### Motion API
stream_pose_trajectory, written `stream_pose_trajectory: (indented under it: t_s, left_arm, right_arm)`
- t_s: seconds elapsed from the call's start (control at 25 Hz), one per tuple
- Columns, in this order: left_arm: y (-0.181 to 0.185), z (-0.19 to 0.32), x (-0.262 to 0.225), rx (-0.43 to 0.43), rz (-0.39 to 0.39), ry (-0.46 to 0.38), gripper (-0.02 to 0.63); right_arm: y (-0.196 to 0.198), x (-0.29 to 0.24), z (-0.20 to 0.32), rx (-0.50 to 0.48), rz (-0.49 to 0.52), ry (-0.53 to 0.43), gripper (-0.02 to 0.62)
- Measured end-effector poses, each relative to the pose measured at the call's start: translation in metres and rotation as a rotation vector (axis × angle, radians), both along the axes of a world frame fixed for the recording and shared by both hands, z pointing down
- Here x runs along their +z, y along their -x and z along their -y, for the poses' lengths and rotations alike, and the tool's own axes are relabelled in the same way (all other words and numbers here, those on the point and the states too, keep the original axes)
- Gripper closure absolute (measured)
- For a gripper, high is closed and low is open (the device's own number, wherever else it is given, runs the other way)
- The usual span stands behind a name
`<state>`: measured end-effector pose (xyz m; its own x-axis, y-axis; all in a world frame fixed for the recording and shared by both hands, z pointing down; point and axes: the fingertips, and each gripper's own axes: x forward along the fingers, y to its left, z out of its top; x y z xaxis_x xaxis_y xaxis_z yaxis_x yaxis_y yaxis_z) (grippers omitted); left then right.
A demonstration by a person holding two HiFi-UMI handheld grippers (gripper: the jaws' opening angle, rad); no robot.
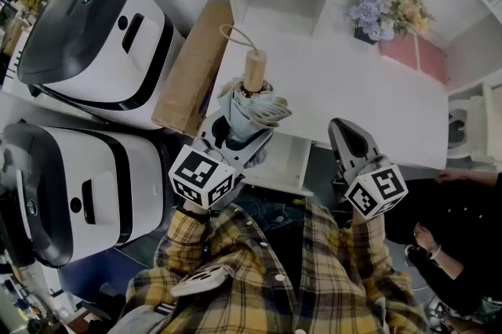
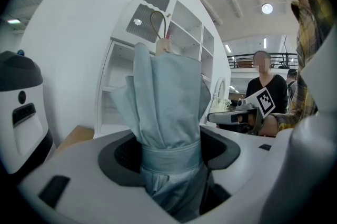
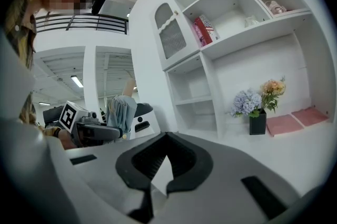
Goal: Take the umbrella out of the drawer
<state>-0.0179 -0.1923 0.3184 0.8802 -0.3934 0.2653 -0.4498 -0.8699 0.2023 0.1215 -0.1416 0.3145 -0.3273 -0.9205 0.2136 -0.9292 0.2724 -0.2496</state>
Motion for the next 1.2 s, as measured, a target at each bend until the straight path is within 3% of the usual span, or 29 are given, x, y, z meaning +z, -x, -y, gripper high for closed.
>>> stream_pose_trajectory:
  t_s: [1.2]
  left_arm:
    - [-0.001,0.011,0.003,0.006,0.002,0.003,0.298]
  right_arm:
    - [-0.014,0.014,0.001,0.045,-0.004,0.039,0.578]
